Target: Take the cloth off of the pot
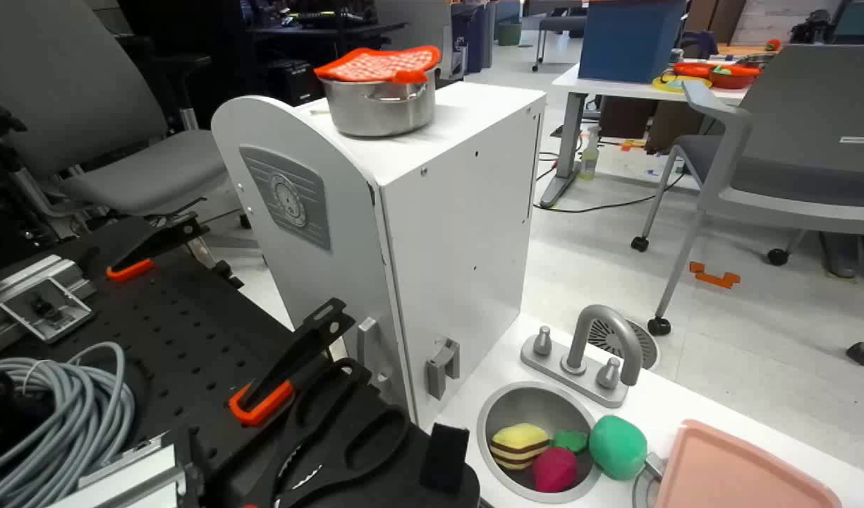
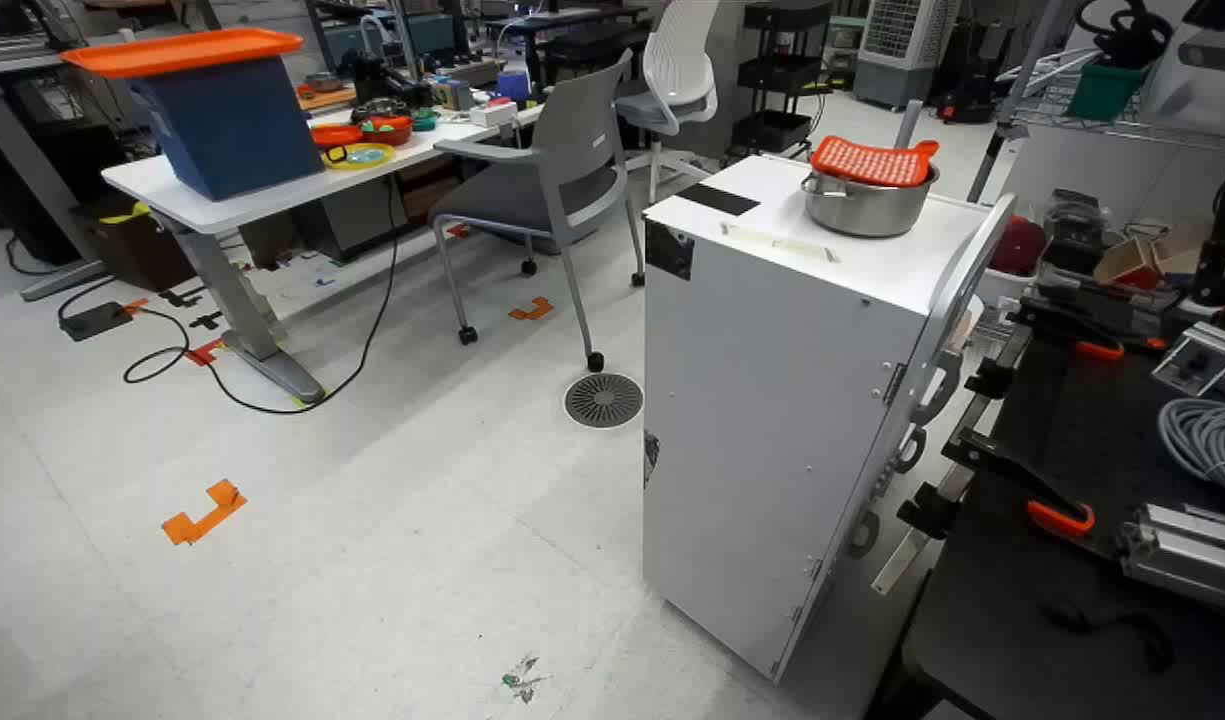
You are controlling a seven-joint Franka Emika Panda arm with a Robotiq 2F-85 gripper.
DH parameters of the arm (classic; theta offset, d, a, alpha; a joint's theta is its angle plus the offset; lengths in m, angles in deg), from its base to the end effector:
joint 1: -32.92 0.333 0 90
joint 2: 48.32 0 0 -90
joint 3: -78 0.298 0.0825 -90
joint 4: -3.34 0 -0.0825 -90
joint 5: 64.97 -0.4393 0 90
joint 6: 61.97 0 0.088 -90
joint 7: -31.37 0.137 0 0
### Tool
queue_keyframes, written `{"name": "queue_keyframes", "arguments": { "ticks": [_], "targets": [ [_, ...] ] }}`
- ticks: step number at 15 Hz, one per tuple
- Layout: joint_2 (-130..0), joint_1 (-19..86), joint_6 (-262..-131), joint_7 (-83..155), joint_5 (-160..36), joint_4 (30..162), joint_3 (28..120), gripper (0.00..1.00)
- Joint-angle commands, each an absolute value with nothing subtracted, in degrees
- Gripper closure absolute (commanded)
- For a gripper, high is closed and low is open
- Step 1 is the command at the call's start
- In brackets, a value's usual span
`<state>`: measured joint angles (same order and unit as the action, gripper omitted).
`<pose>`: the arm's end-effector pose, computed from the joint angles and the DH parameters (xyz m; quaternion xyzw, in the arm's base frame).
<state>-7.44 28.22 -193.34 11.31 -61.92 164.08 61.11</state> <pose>0.3832 -0.1256 0.3392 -0.9928 -0.0282 -0.1095 0.0405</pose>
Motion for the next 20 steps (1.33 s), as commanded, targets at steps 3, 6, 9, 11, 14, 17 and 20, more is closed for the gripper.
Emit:
{"name": "queue_keyframes", "arguments": {
  "ticks": [3,6,9,11,14,17,20],
  "targets": [
    [-10.7,27.6,-194.0,11.9,-61.8,162.6,62.6,0.00],
    [-15.8,28.2,-193.8,12.6,-62.7,159.9,62.5,0.00],
    [-17.1,29.5,-192.9,9.5,-65.3,159.5,61.2,0.00],
    [-16.5,27.9,-193.2,10.9,-64.0,160.6,62.7,0.00],
    [-16.6,27.9,-193.2,10.9,-64.0,160.7,62.7,0.00],
    [-16.6,27.9,-193.2,10.9,-64.0,160.7,62.7,0.00],
    [-16.6,27.9,-193.2,10.9,-64.0,160.7,62.7,0.00]
  ]
}}
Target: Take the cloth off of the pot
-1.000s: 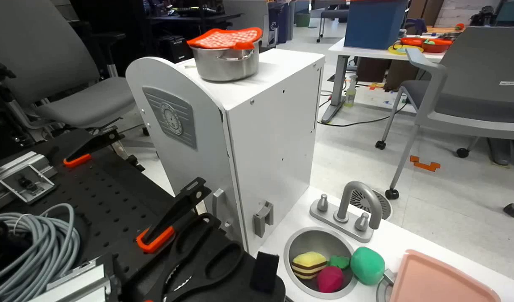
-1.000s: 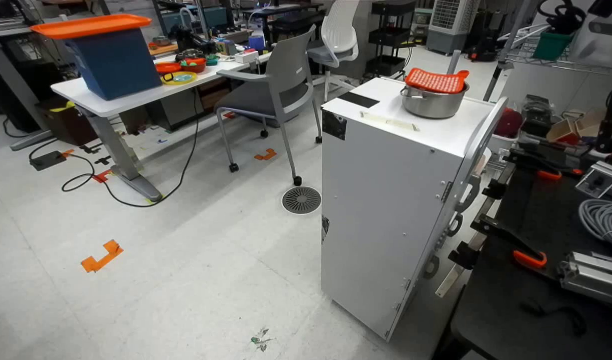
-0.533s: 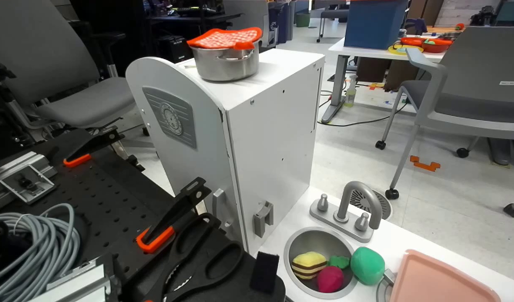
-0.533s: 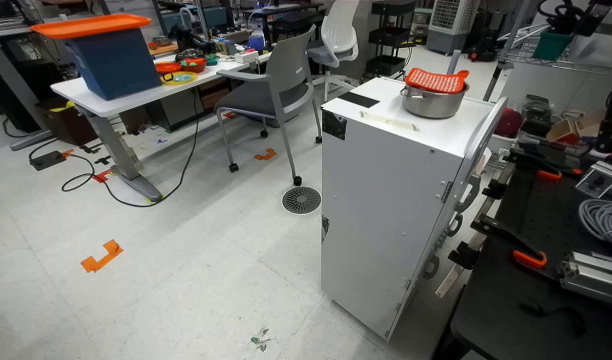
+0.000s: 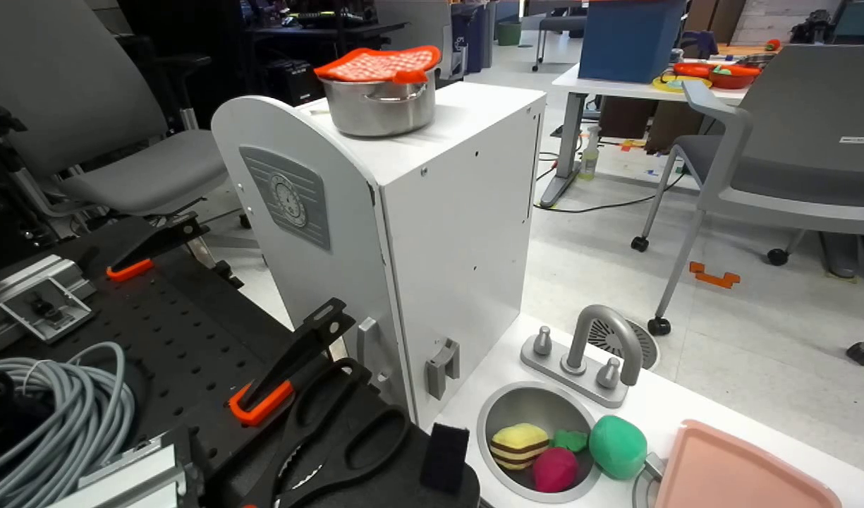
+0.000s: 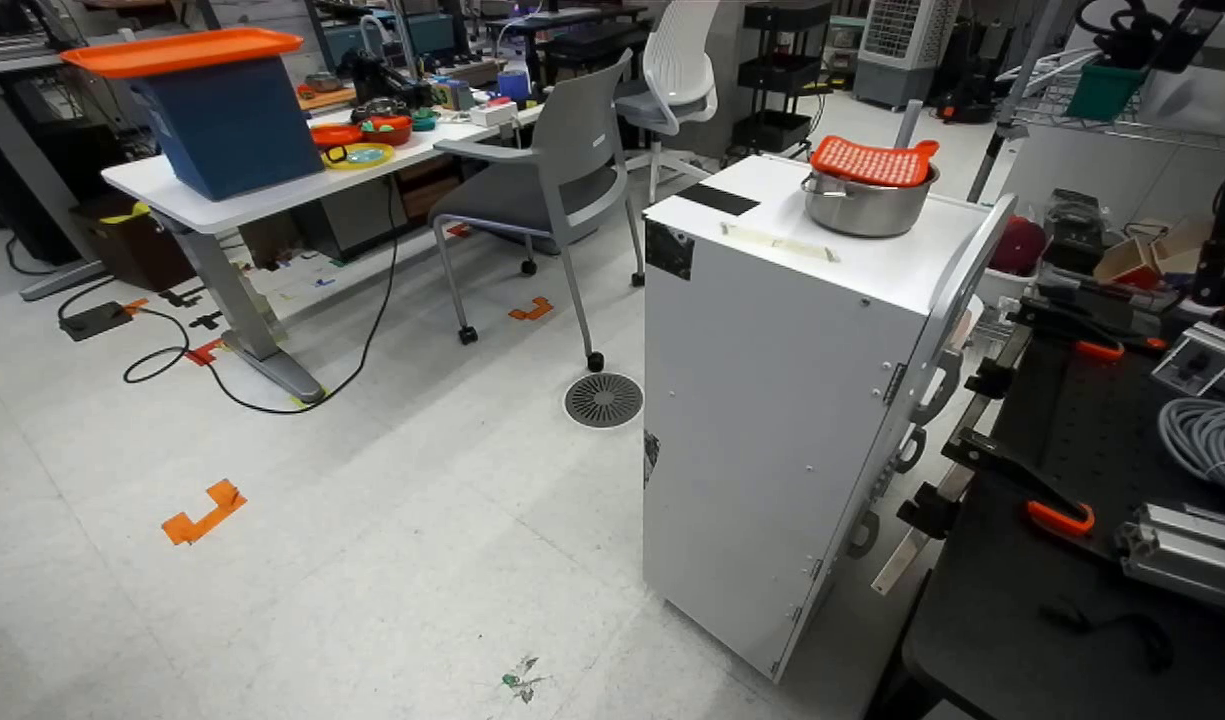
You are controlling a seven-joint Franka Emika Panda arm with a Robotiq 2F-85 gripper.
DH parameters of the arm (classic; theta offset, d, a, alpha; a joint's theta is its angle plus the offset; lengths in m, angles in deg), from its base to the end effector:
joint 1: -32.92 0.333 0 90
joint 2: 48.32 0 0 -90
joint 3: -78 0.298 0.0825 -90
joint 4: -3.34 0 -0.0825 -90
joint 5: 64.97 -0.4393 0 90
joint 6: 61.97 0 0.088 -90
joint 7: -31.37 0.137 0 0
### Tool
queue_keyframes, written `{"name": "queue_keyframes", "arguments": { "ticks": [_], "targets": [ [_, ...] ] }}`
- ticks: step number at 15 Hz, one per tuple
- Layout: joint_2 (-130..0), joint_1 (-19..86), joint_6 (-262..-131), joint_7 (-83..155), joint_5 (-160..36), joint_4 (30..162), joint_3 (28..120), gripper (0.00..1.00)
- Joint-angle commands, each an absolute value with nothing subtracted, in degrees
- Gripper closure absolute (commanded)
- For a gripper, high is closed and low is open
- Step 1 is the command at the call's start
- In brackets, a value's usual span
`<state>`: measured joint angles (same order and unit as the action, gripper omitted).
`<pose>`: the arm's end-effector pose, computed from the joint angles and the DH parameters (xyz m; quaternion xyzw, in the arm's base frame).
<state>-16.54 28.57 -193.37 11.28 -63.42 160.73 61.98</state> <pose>0.3995 -0.1275 0.3064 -0.9969 -0.0231 -0.0603 0.0451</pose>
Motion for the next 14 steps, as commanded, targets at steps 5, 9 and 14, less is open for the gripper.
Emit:
{"name": "queue_keyframes", "arguments": {
  "ticks": [5,9,14],
  "targets": [
    [-19.5,28.4,-192.5,11.5,-64.5,158.4,62.8,0.00],
    [-25.8,29.5,-192.6,11.7,-64.7,153.0,63.8,0.00],
    [-34.9,29.7,-192.0,12.7,-65.0,143.9,65.6,0.00]
  ]
}}
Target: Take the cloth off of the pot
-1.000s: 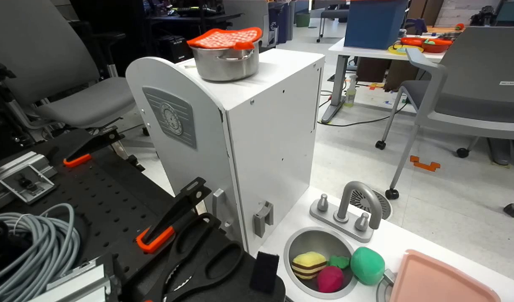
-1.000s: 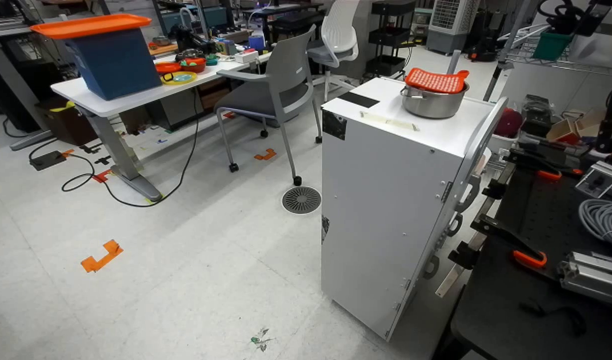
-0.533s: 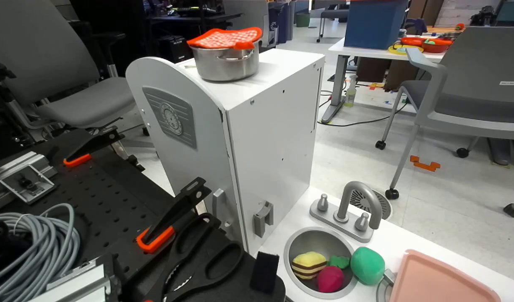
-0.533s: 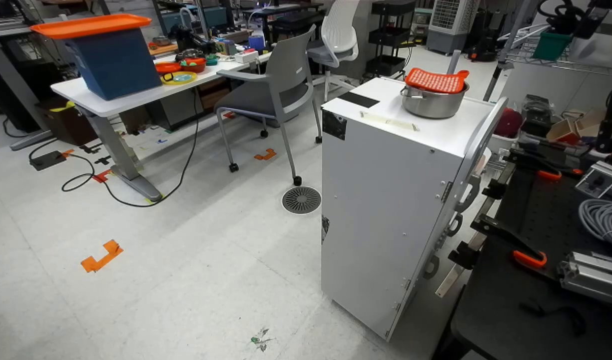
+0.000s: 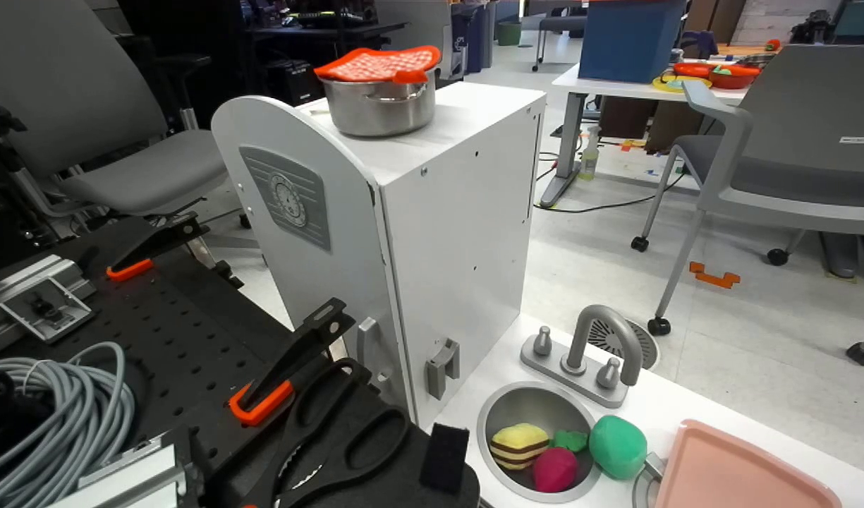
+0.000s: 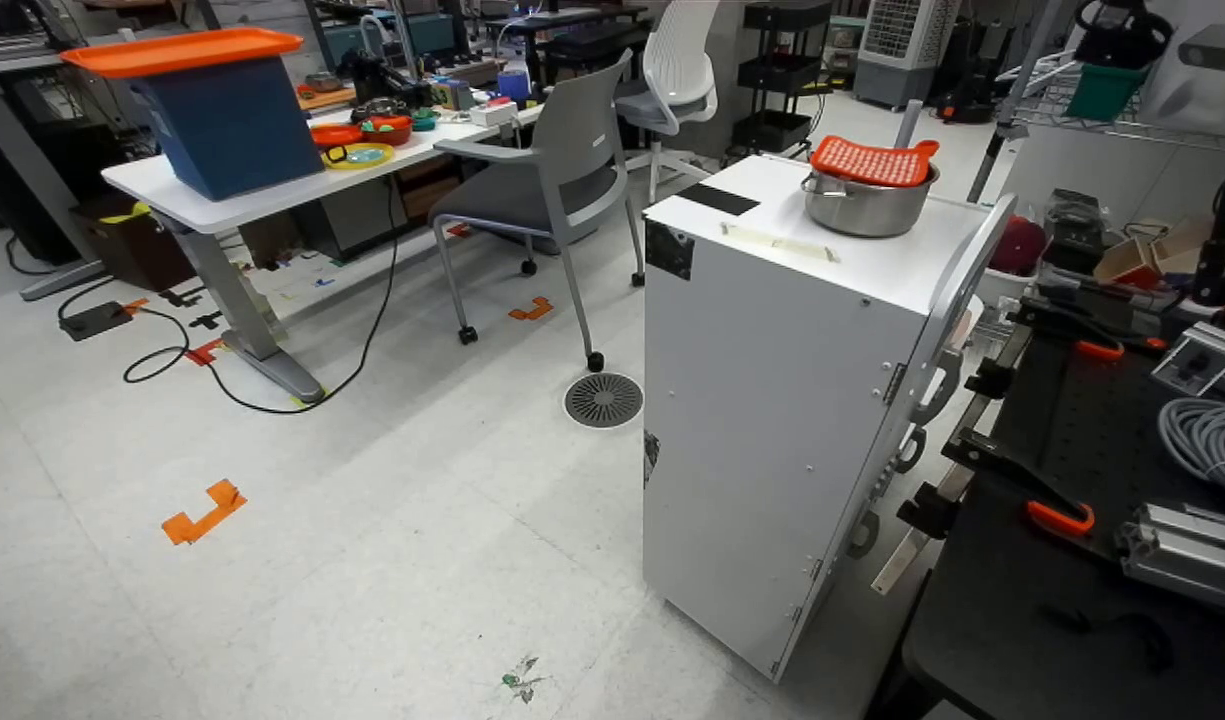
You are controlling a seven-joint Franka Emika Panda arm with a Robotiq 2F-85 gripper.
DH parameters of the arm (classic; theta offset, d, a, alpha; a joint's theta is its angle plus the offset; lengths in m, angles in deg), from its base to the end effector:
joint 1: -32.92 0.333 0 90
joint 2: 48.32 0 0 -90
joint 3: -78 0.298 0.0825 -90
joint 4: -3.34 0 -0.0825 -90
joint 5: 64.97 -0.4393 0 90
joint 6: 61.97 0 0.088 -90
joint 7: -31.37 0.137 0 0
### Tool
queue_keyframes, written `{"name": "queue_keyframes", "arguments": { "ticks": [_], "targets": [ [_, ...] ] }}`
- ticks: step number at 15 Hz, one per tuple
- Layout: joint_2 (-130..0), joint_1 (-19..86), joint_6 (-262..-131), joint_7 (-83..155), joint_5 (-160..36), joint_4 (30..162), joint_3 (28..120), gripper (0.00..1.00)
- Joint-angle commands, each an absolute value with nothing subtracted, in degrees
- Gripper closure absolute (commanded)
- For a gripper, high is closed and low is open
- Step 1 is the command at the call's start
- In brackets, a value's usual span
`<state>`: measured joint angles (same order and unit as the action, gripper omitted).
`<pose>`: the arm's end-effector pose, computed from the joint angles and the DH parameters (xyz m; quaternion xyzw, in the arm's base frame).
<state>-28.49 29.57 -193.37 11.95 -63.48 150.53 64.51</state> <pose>0.4548 -0.1299 0.3057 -0.9984 -0.0363 -0.0387 0.0187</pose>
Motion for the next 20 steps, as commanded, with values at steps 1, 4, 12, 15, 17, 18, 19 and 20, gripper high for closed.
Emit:
{"name": "queue_keyframes", "arguments": {
  "ticks": [1,4,12,15,17,18,19,20],
  "targets": [
    [-36.6,29.6,-191.9,13.0,-65.2,142.1,65.9,0.00],
    [-41.0,29.6,-191.9,12.9,-69.5,138.5,66.2,0.00],
    [-48.9,28.1,-192.6,10.8,-83.3,135.2,67.4,0.00],
    [-51.2,27.3,-193.0,11.4,-85.4,134.6,67.9,0.00],
    [-52.2,26.8,-193.1,11.3,-86.3,134.4,68.3,0.00],
    [-52.6,26.6,-193.3,11.1,-87.4,134.3,68.5,0.00],
    [-53.0,26.4,-193.2,11.0,-88.3,134.1,68.7,0.00],
    [-53.4,26.2,-193.2,11.0,-89.0,134.0,68.9,0.00]
  ]
}}
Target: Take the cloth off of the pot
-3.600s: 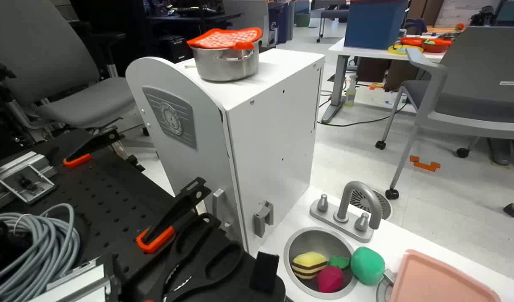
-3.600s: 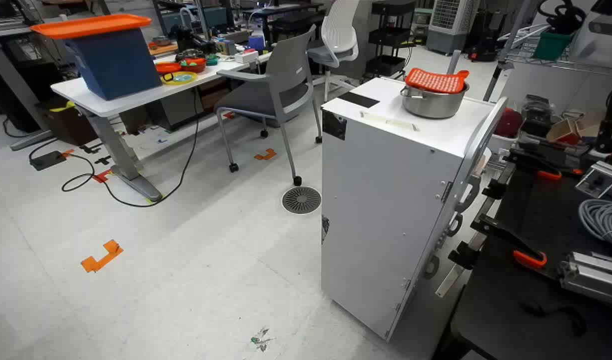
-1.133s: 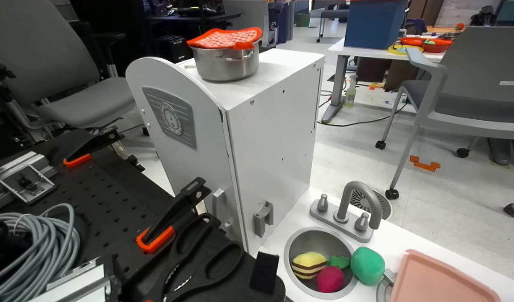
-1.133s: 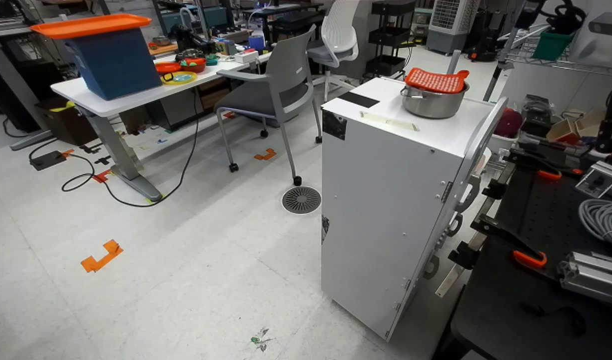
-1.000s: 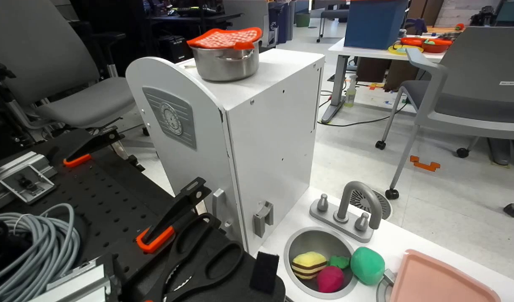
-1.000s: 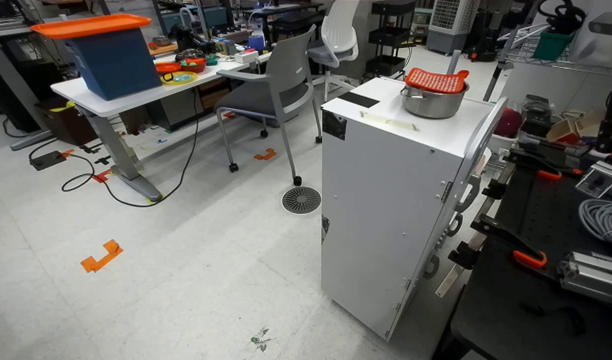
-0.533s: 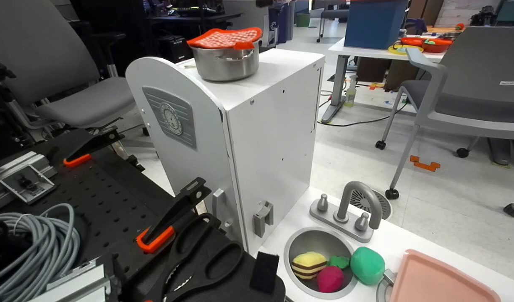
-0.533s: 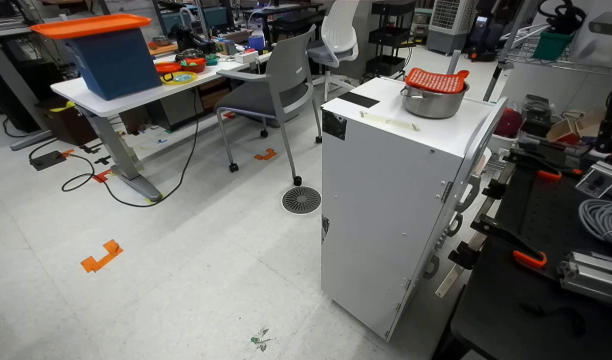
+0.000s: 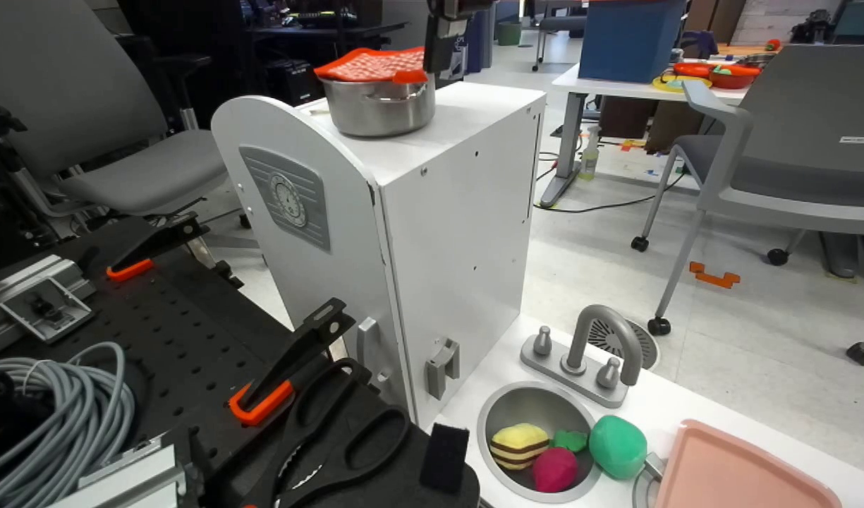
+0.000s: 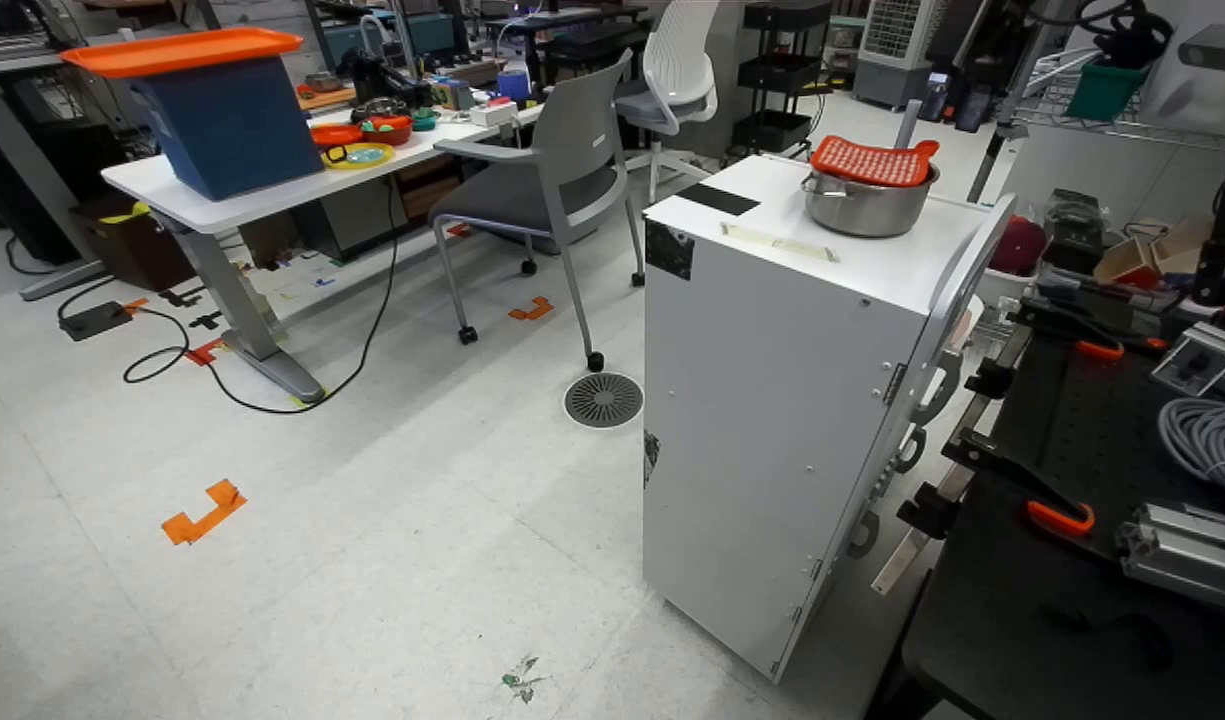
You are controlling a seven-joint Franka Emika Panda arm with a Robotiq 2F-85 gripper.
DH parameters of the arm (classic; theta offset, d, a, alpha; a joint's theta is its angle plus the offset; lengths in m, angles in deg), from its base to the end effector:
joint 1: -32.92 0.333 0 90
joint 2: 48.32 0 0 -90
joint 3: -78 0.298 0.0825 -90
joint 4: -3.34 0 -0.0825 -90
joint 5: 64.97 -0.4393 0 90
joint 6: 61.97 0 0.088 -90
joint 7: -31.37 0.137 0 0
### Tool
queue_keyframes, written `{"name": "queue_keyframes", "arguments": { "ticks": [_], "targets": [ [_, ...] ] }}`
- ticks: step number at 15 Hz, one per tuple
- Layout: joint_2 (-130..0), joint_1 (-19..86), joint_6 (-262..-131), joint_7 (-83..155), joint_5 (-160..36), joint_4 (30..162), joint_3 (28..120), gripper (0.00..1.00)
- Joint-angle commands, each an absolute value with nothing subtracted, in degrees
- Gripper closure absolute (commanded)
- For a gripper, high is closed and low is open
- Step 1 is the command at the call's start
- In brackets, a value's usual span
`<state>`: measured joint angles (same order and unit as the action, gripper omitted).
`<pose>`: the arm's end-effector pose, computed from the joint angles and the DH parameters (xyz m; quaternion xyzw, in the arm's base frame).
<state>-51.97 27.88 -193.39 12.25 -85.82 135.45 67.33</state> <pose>0.5301 -0.1337 0.2272 -0.9869 0.0954 -0.0032 0.1304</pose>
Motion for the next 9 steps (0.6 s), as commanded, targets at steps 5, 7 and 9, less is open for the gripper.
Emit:
{"name": "queue_keyframes", "arguments": {
  "ticks": [5,7,9],
  "targets": [
    [-54.8,25.3,-193.9,11.5,-91.9,133.8,69.6,0.00],
    [-55.3,25.0,-193.8,11.4,-92.5,133.6,69.7,0.00],
    [-55.8,24.8,-193.7,11.5,-93.0,133.4,69.8,0.00]
  ]
}}
